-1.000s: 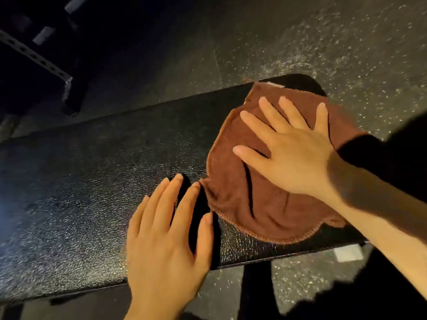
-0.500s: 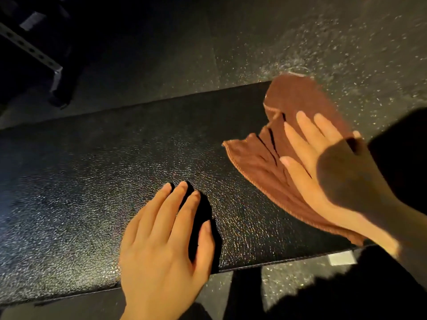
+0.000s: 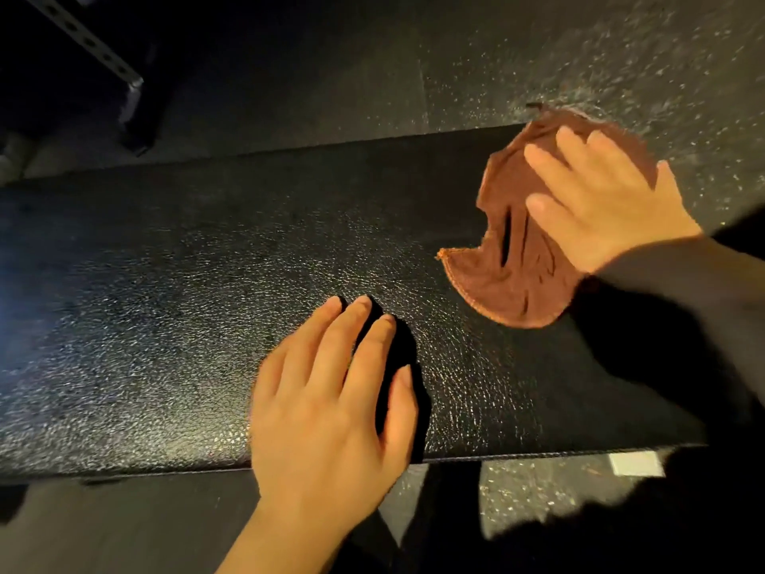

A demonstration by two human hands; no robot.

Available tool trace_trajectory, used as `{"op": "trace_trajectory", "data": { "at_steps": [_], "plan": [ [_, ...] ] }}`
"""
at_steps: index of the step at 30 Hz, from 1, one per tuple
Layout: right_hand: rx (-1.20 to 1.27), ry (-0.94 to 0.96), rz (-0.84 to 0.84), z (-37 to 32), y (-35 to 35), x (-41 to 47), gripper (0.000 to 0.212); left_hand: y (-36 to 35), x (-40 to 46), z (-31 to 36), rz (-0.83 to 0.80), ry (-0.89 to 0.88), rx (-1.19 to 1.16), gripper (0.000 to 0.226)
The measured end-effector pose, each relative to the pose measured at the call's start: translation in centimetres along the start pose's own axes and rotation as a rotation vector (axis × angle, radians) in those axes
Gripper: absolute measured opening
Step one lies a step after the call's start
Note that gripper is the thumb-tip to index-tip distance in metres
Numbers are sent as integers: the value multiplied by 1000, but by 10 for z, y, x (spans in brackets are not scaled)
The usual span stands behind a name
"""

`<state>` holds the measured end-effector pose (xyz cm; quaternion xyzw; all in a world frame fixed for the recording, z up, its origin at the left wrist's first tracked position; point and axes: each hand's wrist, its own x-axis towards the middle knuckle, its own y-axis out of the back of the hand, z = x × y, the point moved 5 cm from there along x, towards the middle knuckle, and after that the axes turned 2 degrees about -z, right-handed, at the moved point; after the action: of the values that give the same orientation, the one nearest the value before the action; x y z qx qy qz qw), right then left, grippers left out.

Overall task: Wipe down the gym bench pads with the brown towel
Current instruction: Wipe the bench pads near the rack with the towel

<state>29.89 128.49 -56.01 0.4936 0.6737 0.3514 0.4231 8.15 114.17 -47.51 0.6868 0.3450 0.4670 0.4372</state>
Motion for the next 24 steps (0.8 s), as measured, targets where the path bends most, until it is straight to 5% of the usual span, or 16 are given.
{"op": "trace_trajectory", "data": {
  "at_steps": [6, 14, 24],
  "plan": [
    [-148, 26, -136, -38, -1, -1, 75, 3, -2, -1, 72, -39, -76, 34],
    [-119, 682, 116, -137, -40, -121, 57, 27, -22, -26, 119, 104, -390, 35],
    [-65, 628, -2, -142, -18, -51, 79, 45, -28, -131, -62, 172, 50, 47]
  ]
}}
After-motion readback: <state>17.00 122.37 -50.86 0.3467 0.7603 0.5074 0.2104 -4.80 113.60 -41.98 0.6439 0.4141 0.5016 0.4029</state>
